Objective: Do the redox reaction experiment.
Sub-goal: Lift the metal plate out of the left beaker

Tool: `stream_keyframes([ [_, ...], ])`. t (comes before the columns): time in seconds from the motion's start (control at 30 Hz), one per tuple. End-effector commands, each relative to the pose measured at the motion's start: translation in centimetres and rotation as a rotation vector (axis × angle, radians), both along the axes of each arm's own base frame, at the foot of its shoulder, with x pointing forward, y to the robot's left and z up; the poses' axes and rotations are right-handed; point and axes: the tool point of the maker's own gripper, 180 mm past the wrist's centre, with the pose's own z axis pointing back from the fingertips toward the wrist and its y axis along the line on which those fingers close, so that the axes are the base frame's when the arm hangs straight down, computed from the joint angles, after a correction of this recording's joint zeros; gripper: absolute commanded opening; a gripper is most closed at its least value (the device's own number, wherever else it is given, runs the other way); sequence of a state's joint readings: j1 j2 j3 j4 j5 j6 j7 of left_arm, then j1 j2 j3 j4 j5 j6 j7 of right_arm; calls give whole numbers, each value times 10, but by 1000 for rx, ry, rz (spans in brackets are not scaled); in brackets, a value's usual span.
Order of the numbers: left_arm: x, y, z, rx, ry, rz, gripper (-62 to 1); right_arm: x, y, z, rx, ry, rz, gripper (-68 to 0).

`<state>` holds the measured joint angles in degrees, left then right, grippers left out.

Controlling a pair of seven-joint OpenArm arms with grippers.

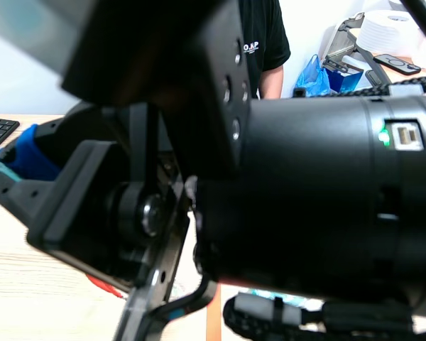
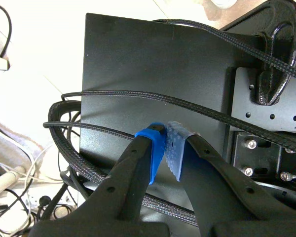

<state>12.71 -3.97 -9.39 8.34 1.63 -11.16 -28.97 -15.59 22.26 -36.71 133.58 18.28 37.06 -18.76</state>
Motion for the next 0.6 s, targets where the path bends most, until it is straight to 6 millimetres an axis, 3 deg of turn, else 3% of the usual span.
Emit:
stream_keyframes([
  [0.0,-1,2,2,3,-10,2,-582,-1,0,8,24,-11,3,-669],
  [0.17,-1,2,2,3,-10,2,-582,-1,0,8,24,-12,3,-662],
  [0.23,-1,2,2,3,-10,2,-582,-1,0,8,24,-12,2,-610],
  [0.57,-1,2,2,3,-10,2,-582,-1,0,9,35,-12,5,-24],
])
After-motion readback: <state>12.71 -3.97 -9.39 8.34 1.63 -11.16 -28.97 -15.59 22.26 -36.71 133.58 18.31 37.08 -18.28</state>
